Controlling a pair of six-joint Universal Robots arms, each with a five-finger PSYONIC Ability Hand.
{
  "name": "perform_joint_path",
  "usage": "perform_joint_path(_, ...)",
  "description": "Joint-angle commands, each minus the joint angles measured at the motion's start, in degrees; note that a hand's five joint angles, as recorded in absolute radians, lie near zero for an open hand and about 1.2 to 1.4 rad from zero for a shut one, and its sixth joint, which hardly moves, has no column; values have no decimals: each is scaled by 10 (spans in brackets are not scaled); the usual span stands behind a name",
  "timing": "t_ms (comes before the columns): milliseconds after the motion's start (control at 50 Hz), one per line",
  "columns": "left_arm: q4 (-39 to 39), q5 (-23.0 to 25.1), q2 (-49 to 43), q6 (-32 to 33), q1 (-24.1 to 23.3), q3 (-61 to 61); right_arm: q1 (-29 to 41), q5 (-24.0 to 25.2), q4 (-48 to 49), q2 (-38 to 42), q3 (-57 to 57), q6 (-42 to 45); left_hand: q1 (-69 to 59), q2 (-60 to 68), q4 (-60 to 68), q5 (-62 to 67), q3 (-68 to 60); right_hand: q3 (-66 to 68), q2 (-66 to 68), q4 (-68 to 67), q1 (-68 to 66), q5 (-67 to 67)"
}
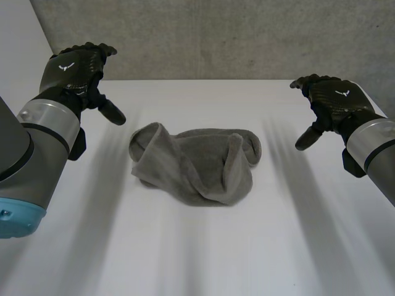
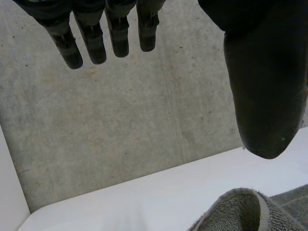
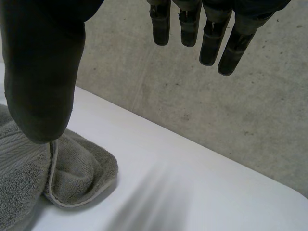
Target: Fold the towel.
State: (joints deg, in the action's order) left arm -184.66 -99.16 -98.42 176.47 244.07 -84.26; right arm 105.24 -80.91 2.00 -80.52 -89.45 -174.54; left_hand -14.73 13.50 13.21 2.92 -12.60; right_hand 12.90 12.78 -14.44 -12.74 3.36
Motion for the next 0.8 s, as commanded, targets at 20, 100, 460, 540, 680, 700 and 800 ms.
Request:
perform_joint_path(20, 0, 0, -1, 0, 0, 0, 4, -1, 0, 2, -1, 8, 43, -31, -32, -25, 26, -29, -28, 44, 27, -34)
perform_joint_path(100, 0, 0, -2, 0, 0, 0, 5, -1, 1, 3, -2, 9, 43, -31, -32, -25, 26, -29, -28, 44, 27, -34)
perform_joint_path(460, -3, 49, -31, 3, 8, 13, 51, 66, 16, 5, 19, 97, 28, -16, -32, -10, 26, -29, -28, 44, 27, -34)
perform_joint_path(540, -3, 111, -65, 3, 33, 23, 81, 75, 13, 16, 36, 112, 13, -1, -32, 5, 26, -29, -28, 44, 27, -34)
perform_joint_path(680, 1, 180, -129, 27, 67, 58, 166, 64, -1, 98, 90, 124, -20, 33, -32, 39, 26, -29, -28, 44, 27, -34)
perform_joint_path(700, 1, 190, -146, 47, 69, 66, 176, 60, -4, 119, 102, 135, -22, 34, -32, 40, 26, -29, -28, 44, 27, -34)
perform_joint_path(800, -1, 203, -201, 115, 80, 95, 197, 43, -8, 193, 130, 207, -24, 36, -32, 42, 26, -29, -28, 44, 27, -34)
